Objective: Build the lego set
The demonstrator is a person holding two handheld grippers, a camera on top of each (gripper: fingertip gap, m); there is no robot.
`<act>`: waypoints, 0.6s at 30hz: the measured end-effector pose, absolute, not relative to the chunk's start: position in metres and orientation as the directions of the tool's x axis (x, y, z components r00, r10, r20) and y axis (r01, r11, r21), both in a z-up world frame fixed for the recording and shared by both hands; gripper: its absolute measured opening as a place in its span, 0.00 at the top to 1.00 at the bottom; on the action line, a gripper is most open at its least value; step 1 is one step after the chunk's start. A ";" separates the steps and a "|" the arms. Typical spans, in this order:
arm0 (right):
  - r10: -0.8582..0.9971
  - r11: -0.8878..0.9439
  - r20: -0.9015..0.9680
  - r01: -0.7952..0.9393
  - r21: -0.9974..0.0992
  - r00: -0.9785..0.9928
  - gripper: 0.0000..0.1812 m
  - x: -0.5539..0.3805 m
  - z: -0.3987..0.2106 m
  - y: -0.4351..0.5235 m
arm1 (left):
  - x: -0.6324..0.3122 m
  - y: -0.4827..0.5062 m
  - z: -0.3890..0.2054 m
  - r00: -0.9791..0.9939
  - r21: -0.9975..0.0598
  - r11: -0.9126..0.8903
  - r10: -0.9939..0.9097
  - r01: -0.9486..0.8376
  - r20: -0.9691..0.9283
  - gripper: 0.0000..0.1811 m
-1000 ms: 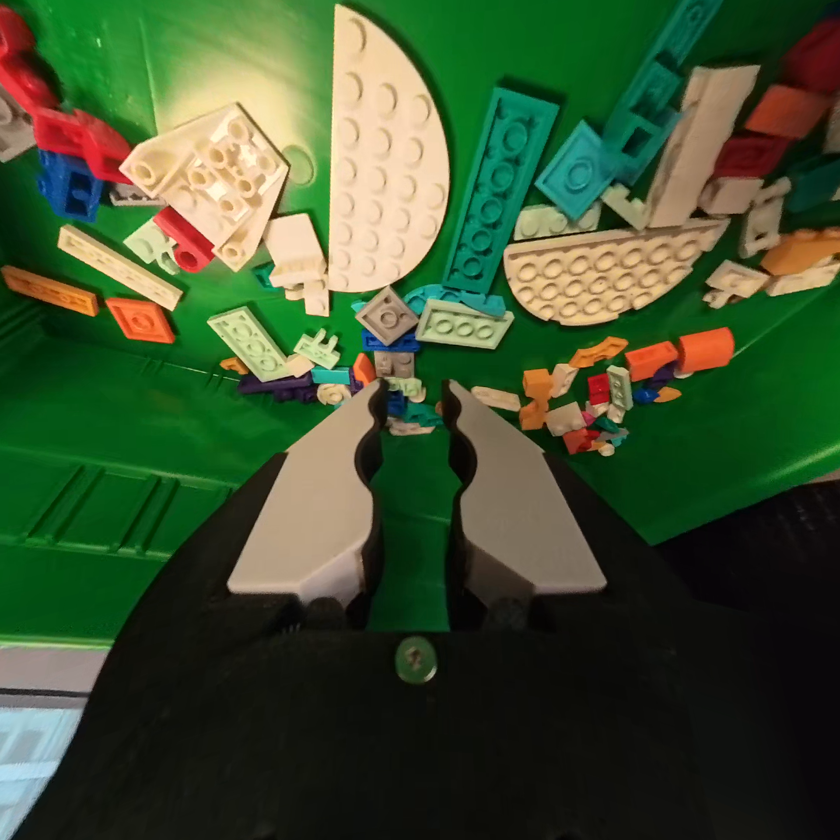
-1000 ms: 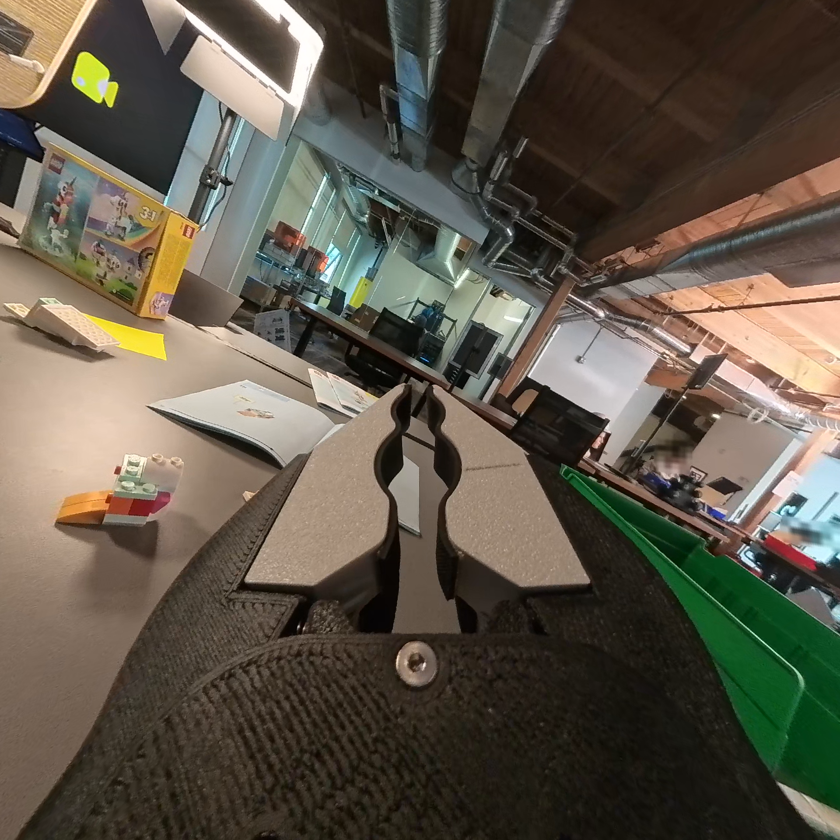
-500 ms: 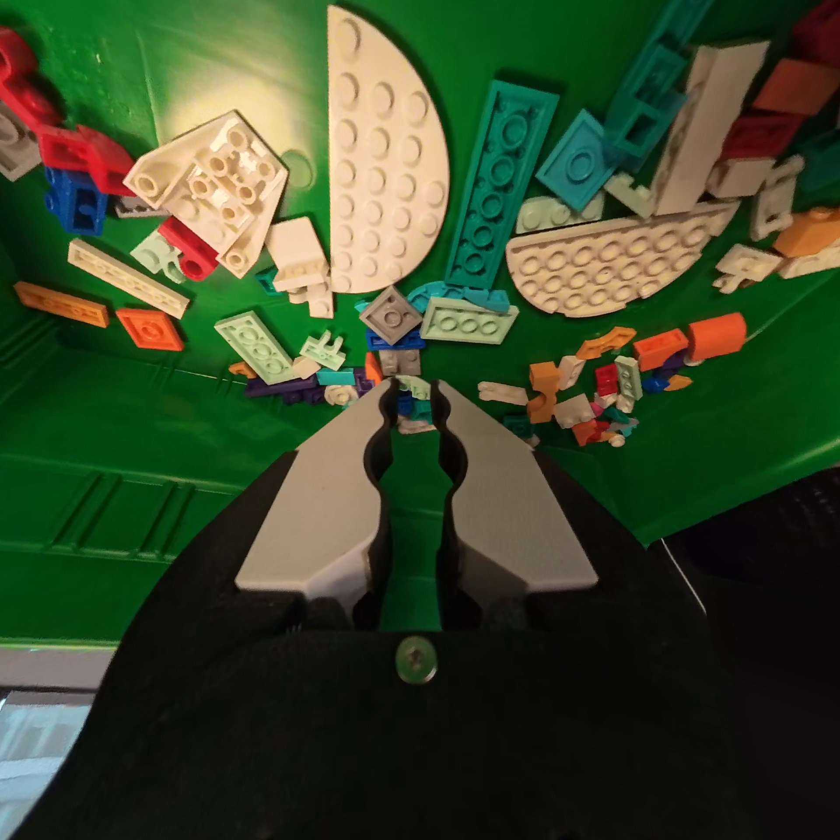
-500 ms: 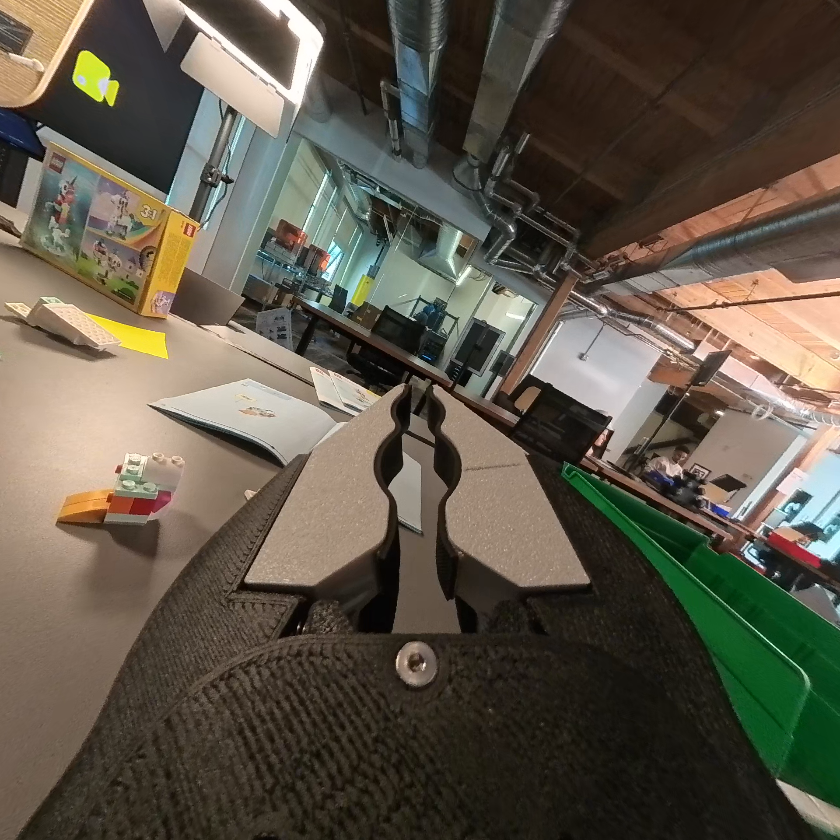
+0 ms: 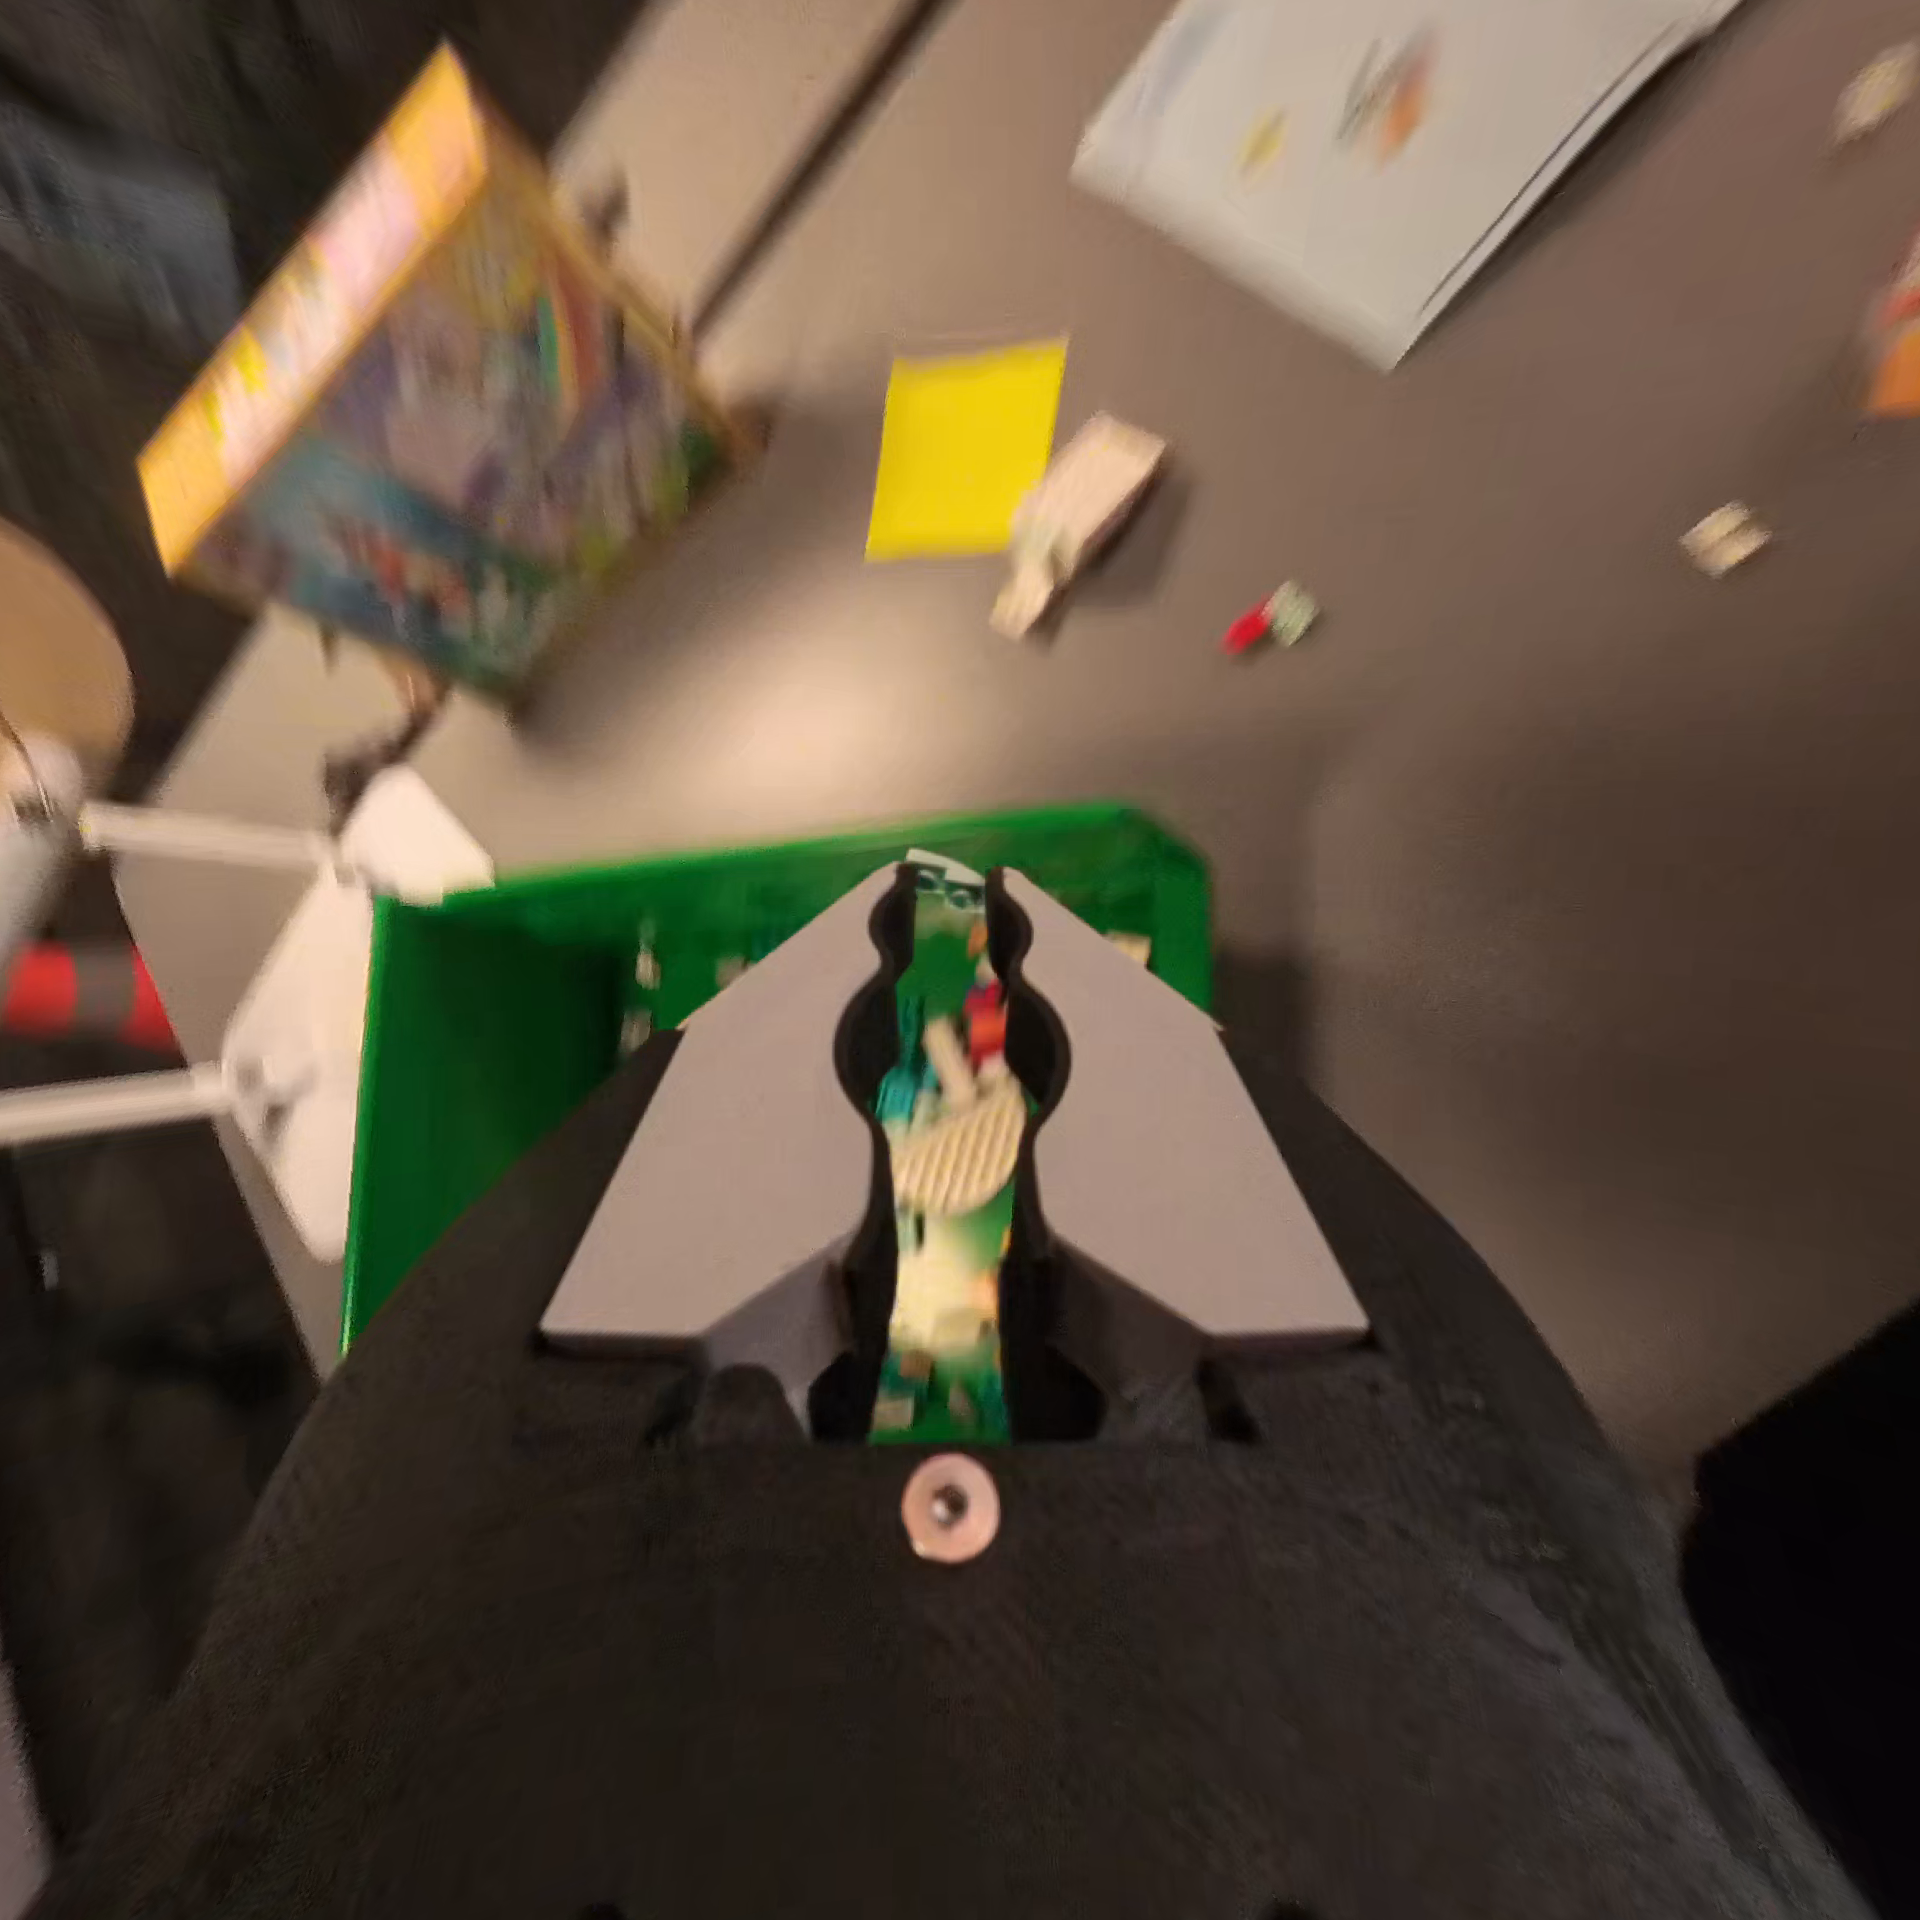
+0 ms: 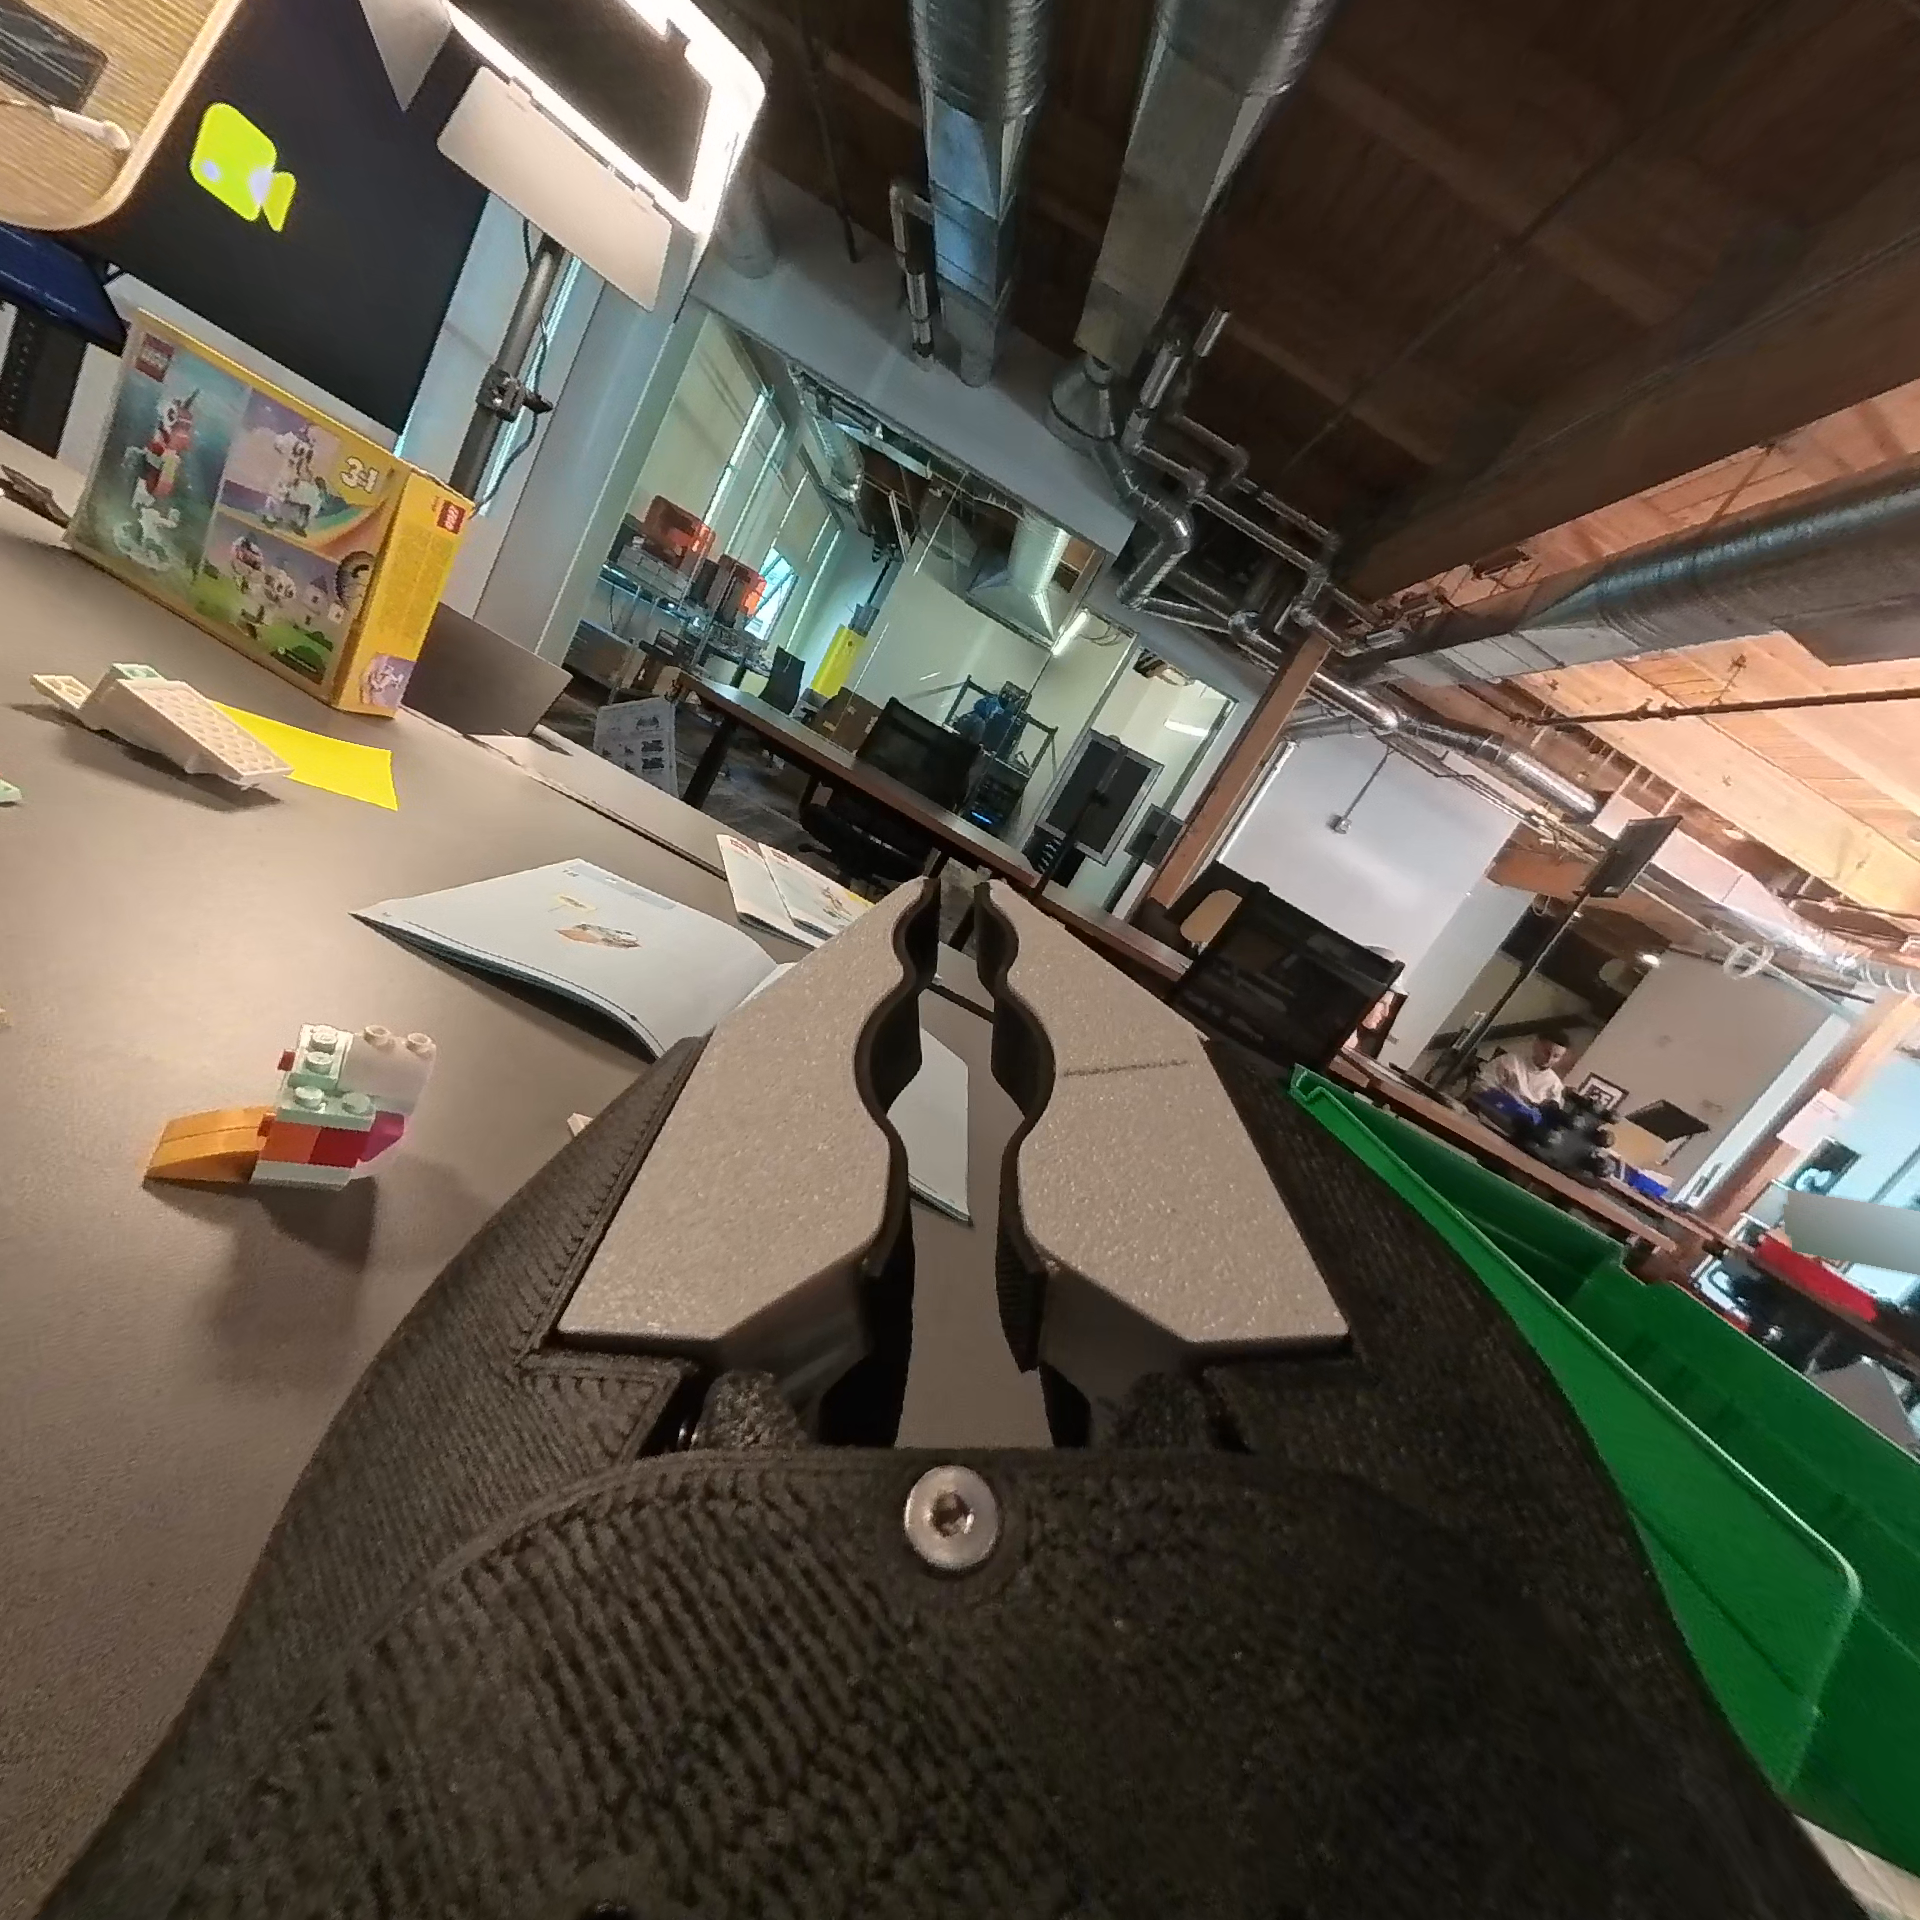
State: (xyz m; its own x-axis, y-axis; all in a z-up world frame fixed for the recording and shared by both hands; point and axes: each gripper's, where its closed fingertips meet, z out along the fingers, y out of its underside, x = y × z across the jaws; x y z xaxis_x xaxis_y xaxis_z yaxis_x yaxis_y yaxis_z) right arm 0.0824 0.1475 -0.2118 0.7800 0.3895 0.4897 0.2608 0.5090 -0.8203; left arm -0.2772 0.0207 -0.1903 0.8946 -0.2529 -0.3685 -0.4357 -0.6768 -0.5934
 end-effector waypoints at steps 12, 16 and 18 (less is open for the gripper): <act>0.423 0.561 0.599 0.323 -0.762 0.680 0.98 0.058 -0.221 0.134 | -0.167 0.044 -0.188 0.910 -0.934 -0.297 -0.410 -0.197 -0.062 0.93; 0.426 0.554 0.592 0.320 -0.768 0.683 0.97 0.058 -0.221 0.136 | -0.168 0.040 -0.193 0.906 -0.949 -0.297 -0.421 -0.106 0.031 0.93; 0.425 0.550 0.589 0.320 -0.772 0.688 0.97 0.059 -0.221 0.137 | -0.167 0.038 -0.196 0.903 -0.953 -0.294 -0.425 -0.075 0.061 0.93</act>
State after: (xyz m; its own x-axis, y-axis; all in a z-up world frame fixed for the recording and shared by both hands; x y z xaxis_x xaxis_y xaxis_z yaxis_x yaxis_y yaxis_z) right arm 0.0594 0.1368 -0.2215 0.6876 0.4253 0.5885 0.3205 0.5495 -0.7716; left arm -0.1671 0.0375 -0.1965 0.9032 -0.4249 0.0606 -0.0746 -0.2944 -0.9528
